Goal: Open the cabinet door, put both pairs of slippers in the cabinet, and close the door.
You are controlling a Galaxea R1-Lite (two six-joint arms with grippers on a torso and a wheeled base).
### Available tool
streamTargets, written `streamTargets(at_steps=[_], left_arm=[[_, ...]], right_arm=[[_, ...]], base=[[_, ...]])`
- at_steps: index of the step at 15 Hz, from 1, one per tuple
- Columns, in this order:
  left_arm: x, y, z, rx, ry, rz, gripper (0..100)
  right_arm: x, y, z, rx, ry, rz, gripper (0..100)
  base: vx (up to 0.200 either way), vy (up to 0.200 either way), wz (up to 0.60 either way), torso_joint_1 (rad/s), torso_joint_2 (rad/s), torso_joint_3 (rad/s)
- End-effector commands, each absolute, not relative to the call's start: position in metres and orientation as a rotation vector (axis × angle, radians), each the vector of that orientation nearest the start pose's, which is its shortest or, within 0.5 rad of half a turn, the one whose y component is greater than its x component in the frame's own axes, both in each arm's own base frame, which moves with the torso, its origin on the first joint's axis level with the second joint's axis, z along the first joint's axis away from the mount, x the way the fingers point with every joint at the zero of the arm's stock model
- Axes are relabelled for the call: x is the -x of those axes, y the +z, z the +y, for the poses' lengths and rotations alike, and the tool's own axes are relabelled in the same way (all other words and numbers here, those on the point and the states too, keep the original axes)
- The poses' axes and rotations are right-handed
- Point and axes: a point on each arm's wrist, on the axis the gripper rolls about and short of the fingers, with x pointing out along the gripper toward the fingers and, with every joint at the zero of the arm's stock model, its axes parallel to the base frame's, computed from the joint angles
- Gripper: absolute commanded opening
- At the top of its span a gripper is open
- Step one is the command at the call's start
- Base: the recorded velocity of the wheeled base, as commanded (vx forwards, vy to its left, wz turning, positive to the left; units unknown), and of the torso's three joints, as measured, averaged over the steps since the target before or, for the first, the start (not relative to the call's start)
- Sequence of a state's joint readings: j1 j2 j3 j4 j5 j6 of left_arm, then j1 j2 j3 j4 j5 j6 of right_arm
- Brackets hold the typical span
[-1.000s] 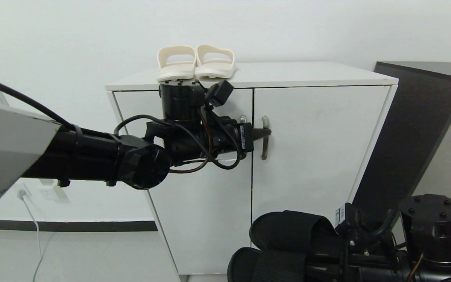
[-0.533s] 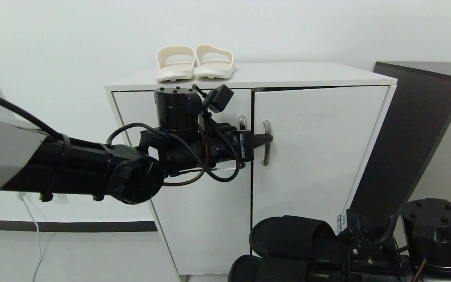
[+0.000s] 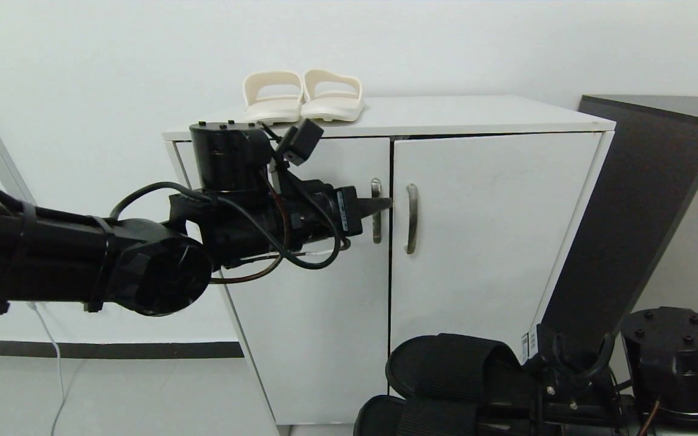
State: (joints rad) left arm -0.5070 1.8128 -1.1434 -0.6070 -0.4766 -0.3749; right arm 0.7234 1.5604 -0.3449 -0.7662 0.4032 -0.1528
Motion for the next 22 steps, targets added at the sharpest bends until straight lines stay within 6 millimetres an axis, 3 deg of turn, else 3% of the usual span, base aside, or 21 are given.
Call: streamTargets(at_steps=[1,10,13,17,22], left_arm=[[-0.318,0.241,-0.174,0.371,-0.928,0.232,0],[-0.351,0.246,-0.192,0.372,-0.939,0.179,0],[-0.353,0.242,-0.198,0.372,-0.95,0.188,0],[-0.345,0.238,-0.207,0.364,-0.975,0.201,0],[-0.301,0.233,-0.231,0.319,-1.073,0.206,0]], right_arm=[[-0.159,0.118,0.152,0.21,1.142,0.384,0],[-0.158,0.117,0.152,0.212,1.142,0.389,0],[-0.157,0.116,0.152,0.214,1.147,0.392,0],[-0.154,0.115,0.152,0.215,1.156,0.397,0],[-0.151,0.115,0.153,0.219,1.169,0.4,0]], base=[[0.0,0.0,0.0,0.0,0.0,0.0],[0.0,0.0,0.0,0.0,0.0,0.0],[0.0,0.0,0.0,0.0,0.0,0.0],[-0.2,0.0,0.0,0.002,0.0,0.006],[-0.2,0.0,0.0,0.003,0.0,0.001]])
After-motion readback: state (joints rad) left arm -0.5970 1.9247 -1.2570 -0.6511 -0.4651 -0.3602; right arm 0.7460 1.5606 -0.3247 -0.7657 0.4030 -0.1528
